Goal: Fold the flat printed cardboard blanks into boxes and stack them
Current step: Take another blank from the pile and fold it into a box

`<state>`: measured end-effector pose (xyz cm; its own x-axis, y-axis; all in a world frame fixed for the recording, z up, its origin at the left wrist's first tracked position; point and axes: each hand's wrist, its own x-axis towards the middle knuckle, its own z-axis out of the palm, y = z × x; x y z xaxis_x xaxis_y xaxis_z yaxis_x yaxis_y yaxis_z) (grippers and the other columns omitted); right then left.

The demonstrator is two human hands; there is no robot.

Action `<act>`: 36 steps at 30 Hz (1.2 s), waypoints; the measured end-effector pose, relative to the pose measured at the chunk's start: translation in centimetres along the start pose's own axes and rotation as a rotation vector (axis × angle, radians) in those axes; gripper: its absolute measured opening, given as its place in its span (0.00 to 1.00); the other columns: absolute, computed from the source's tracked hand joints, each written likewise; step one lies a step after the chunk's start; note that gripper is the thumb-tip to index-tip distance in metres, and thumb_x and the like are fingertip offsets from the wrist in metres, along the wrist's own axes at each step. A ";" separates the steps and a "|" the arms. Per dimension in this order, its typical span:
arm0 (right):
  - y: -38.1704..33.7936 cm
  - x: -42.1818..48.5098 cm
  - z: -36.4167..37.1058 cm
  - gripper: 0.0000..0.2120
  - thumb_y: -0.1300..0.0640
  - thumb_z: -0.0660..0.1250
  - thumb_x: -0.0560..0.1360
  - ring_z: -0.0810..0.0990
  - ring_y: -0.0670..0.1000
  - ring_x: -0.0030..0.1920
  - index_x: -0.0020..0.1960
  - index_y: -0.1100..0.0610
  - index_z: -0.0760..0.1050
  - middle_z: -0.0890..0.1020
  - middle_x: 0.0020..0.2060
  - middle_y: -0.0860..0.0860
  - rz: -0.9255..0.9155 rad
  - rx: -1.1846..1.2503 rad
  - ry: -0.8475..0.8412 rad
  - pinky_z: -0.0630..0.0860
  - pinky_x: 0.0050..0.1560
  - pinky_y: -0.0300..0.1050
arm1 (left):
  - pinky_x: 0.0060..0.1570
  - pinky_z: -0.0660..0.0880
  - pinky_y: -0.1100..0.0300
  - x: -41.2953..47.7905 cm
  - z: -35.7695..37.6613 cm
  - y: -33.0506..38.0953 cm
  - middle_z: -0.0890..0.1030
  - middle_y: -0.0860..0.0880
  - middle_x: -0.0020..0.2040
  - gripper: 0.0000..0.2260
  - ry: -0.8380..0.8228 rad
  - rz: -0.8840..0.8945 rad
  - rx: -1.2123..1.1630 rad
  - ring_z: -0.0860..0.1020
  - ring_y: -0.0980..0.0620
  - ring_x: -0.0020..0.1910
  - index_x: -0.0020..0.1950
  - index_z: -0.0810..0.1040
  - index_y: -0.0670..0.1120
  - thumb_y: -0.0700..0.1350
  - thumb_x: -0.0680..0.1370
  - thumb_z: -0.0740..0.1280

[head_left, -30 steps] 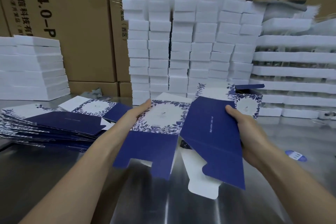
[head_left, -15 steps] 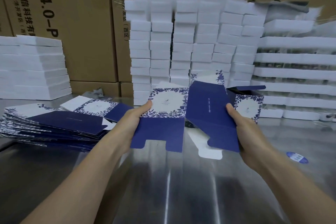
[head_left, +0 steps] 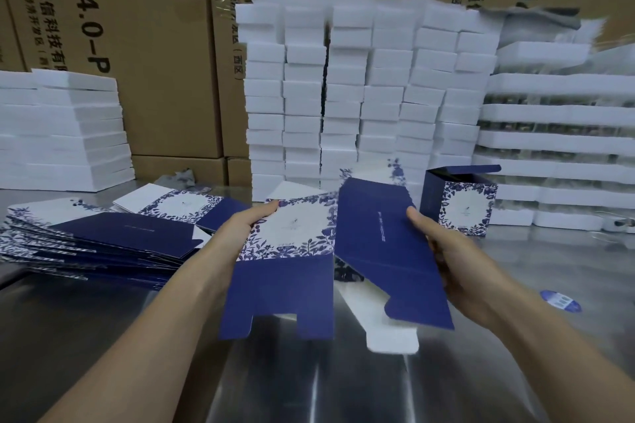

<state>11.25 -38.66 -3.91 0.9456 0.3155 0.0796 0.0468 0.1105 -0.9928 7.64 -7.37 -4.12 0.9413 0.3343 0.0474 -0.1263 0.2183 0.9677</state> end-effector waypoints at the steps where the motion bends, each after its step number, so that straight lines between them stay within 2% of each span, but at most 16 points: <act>1: -0.1 0.0 0.1 0.28 0.38 0.76 0.74 0.71 0.65 0.51 0.60 0.62 0.84 0.78 0.52 0.61 -0.015 0.021 0.017 0.66 0.56 0.58 | 0.71 0.64 0.58 0.2 0.2 0.0 0.61 0.41 0.84 0.25 0.019 0.030 0.009 0.61 0.45 0.82 0.83 0.60 0.39 0.49 0.89 0.57; 3: 0.0 0.2 -0.1 0.18 0.43 0.71 0.79 0.81 0.71 0.57 0.58 0.56 0.88 0.86 0.56 0.59 -0.015 0.055 0.036 0.73 0.64 0.67 | 0.58 0.71 0.62 0.8 0.8 0.6 0.65 0.43 0.82 0.20 0.007 0.057 0.037 0.71 0.47 0.77 0.77 0.70 0.38 0.48 0.89 0.56; 4: 0.0 0.2 -0.2 0.17 0.43 0.70 0.80 0.84 0.69 0.61 0.58 0.54 0.88 0.87 0.58 0.58 -0.009 0.069 0.028 0.76 0.67 0.69 | 0.46 0.75 0.65 0.4 1.5 1.1 0.71 0.46 0.77 0.17 0.038 0.021 0.045 0.80 0.51 0.67 0.68 0.79 0.41 0.49 0.89 0.57; 5: 0.1 0.4 -0.3 0.17 0.42 0.70 0.79 0.85 0.66 0.60 0.58 0.53 0.88 0.88 0.58 0.57 0.007 0.091 0.017 0.81 0.61 0.69 | 0.41 0.76 0.69 0.5 2.2 1.4 0.77 0.51 0.69 0.15 0.023 -0.043 -0.019 0.84 0.56 0.58 0.56 0.85 0.49 0.50 0.88 0.59; 7: 0.2 0.6 -0.2 0.18 0.39 0.70 0.79 0.88 0.62 0.54 0.56 0.51 0.89 0.88 0.57 0.56 0.030 0.147 0.016 0.84 0.47 0.59 | 0.56 0.69 0.67 0.1 2.7 1.2 0.83 0.60 0.54 0.12 0.017 -0.071 -0.127 0.80 0.56 0.63 0.45 0.84 0.59 0.55 0.84 0.64; 9: 0.5 0.9 0.0 0.21 0.35 0.67 0.80 0.85 0.59 0.50 0.51 0.50 0.89 0.87 0.55 0.55 0.009 0.091 0.056 0.79 0.49 0.51 | 0.61 0.71 0.56 -0.6 2.1 0.7 0.86 0.60 0.48 0.11 0.001 -0.019 -0.108 0.82 0.48 0.63 0.47 0.87 0.58 0.60 0.81 0.68; 11: 0.9 1.1 0.4 0.23 0.33 0.63 0.81 0.85 0.50 0.41 0.47 0.49 0.86 0.87 0.48 0.50 0.008 0.001 0.101 0.74 0.43 0.47 | 0.47 0.81 0.52 -1.5 2.4 0.5 0.88 0.50 0.48 0.18 -0.166 -0.091 -0.172 0.87 0.45 0.48 0.50 0.90 0.53 0.65 0.76 0.71; 13: 1.3 1.2 0.8 0.18 0.36 0.65 0.82 0.83 0.44 0.31 0.51 0.50 0.79 0.86 0.37 0.43 -0.032 -0.099 0.185 0.74 0.37 0.45 | 0.46 0.82 0.47 -1.6 2.9 0.2 0.87 0.48 0.50 0.25 -0.264 -0.123 -0.185 0.86 0.44 0.48 0.64 0.86 0.53 0.67 0.74 0.71; 15: 1.7 1.4 1.0 0.14 0.41 0.67 0.83 0.84 0.43 0.29 0.58 0.50 0.74 0.84 0.32 0.39 -0.119 -0.191 0.279 0.78 0.31 0.44 | 0.49 0.82 0.46 -1.7 3.4 0.1 0.85 0.49 0.52 0.32 -0.332 -0.103 -0.155 0.86 0.45 0.52 0.72 0.81 0.53 0.70 0.74 0.70; 17: 1.8 1.3 1.4 0.13 0.39 0.64 0.83 0.84 0.42 0.31 0.62 0.47 0.73 0.85 0.34 0.36 -0.179 -0.199 0.284 0.80 0.29 0.41 | 0.53 0.82 0.45 -1.9 4.0 0.1 0.85 0.50 0.55 0.35 -0.410 -0.070 -0.108 0.85 0.47 0.56 0.71 0.82 0.53 0.74 0.71 0.70; 21: 1.4 0.8 1.7 0.30 0.17 0.60 0.69 0.87 0.39 0.46 0.58 0.36 0.82 0.87 0.49 0.34 -0.077 -0.158 0.131 0.86 0.45 0.49 | 0.64 0.79 0.46 -2.6 5.4 0.1 0.80 0.56 0.70 0.38 -0.467 0.034 0.023 0.77 0.54 0.71 0.73 0.78 0.62 0.74 0.65 0.76; 25: 1.4 0.0 1.8 0.29 0.12 0.63 0.60 0.81 0.36 0.59 0.56 0.23 0.77 0.80 0.55 0.23 -0.074 -0.275 -0.003 0.82 0.59 0.52 | 0.57 0.81 0.57 -3.2 6.2 -0.6 0.79 0.62 0.70 0.36 -0.397 0.212 0.203 0.81 0.58 0.66 0.74 0.73 0.65 0.62 0.68 0.80; 28: 1.9 0.3 1.7 0.19 0.23 0.66 0.72 0.80 0.33 0.56 0.59 0.29 0.81 0.83 0.57 0.31 -0.263 -0.466 0.098 0.77 0.60 0.43 | 0.49 0.80 0.65 -2.8 5.9 -0.7 0.81 0.63 0.66 0.32 -0.277 0.283 0.257 0.83 0.59 0.62 0.76 0.73 0.64 0.50 0.75 0.80; 30: 1.7 0.6 1.7 0.12 0.43 0.68 0.83 0.81 0.36 0.52 0.65 0.41 0.80 0.84 0.60 0.43 -0.407 -0.505 0.273 0.75 0.54 0.32 | 0.45 0.76 0.69 -2.6 5.4 -0.5 0.83 0.64 0.59 0.27 -0.159 0.352 0.345 0.82 0.64 0.54 0.73 0.75 0.68 0.45 0.80 0.75; 33: 1.7 0.6 0.8 0.31 0.64 0.63 0.84 0.81 0.42 0.43 0.74 0.30 0.67 0.80 0.60 0.42 -0.544 -0.524 0.307 0.75 0.45 0.35 | 0.37 0.73 0.69 -2.2 4.5 -0.6 0.83 0.59 0.53 0.33 -0.071 0.519 0.478 0.76 0.60 0.37 0.71 0.71 0.76 0.37 0.82 0.68; 36: 2.0 0.7 0.6 0.37 0.72 0.61 0.81 0.78 0.38 0.48 0.75 0.32 0.69 0.78 0.63 0.39 -0.675 -0.734 0.303 0.71 0.55 0.29 | 0.40 0.71 0.68 -2.1 4.3 -1.1 0.78 0.60 0.53 0.36 -0.095 0.673 0.710 0.70 0.56 0.37 0.72 0.67 0.79 0.35 0.84 0.62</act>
<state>11.81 -37.65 -5.74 0.6867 0.1404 0.7133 0.6841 -0.4567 -0.5687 7.17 -12.19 -4.20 0.7667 0.1048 0.6333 -0.4572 -0.6034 0.6534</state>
